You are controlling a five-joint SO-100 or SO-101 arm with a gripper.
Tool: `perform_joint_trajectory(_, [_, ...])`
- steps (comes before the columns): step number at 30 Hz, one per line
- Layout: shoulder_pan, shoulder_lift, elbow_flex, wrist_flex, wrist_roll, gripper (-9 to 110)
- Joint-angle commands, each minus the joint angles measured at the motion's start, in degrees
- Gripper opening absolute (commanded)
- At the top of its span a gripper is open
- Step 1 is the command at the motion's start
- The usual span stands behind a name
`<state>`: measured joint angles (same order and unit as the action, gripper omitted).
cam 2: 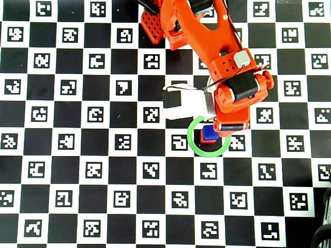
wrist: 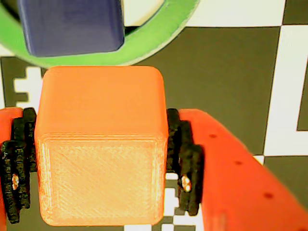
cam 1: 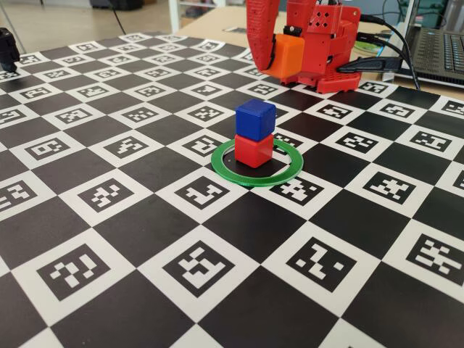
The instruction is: Grab the red cube then put it in the green circle then put the blue cube on top and finally the orange cube on top
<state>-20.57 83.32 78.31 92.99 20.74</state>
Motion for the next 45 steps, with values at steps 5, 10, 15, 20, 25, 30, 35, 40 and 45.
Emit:
perform_joint_trajectory(5, [2.29,-1.05,-6.59,0.00,-0.53,5])
perform_joint_trajectory(10, [3.25,-1.85,-5.27,-1.05,-1.76,5])
perform_joint_trajectory(15, [3.78,-1.85,-3.52,-2.37,-2.37,5])
perform_joint_trajectory(20, [4.04,-1.85,-2.02,-3.34,-2.90,5])
perform_joint_trajectory(25, [4.04,-1.85,-0.44,-3.78,-3.34,5])
perform_joint_trajectory(30, [4.31,-1.58,0.70,-4.22,-3.69,5])
perform_joint_trajectory(35, [4.57,-1.23,1.85,-4.75,-4.04,5])
perform_joint_trajectory(40, [5.19,-1.05,3.60,-6.06,-4.48,5])
perform_joint_trajectory(45, [5.62,-0.88,3.87,-6.33,-4.66,5])
